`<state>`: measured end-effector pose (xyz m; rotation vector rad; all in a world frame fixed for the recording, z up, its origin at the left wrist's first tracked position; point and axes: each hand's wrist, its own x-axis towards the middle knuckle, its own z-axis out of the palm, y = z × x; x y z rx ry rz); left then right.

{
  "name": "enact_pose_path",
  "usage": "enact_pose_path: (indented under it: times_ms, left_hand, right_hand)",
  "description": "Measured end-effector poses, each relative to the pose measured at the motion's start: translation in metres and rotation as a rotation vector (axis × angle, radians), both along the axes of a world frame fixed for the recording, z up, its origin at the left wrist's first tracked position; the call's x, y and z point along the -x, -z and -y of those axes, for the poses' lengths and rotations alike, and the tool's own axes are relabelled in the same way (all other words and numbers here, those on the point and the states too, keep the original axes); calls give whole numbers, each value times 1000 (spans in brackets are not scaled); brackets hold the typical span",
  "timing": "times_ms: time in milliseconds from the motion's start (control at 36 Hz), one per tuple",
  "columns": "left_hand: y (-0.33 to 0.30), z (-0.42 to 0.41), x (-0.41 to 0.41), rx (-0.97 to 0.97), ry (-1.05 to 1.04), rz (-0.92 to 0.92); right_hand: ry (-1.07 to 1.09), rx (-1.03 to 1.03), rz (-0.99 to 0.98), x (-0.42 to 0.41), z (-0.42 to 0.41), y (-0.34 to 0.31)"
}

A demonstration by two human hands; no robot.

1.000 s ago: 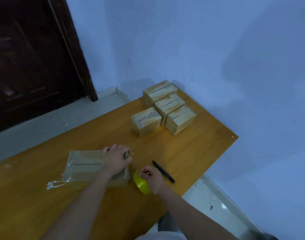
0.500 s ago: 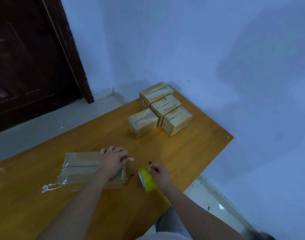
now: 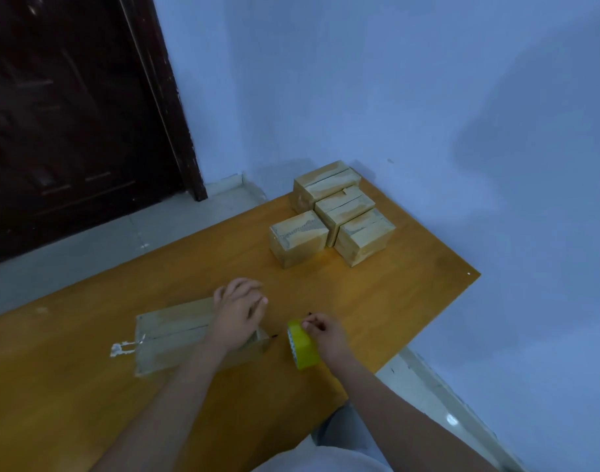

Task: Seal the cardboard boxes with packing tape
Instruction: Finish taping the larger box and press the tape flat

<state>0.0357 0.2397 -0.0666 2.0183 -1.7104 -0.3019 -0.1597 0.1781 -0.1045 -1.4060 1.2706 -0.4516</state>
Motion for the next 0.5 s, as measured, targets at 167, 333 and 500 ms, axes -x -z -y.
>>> enact_pose_path:
  times_ms: [167,333,500]
  left_hand:
    - [-2,-27,-1,-157,252,10]
    - [8,-31,-4,-200,310,166]
    - [11,-30,8,-87,240,355]
  right_hand:
    - [19,26,5,3,1,2]
    - [-16,51,-9,2,1,1]
    - [-6,24,-2,3,3,1]
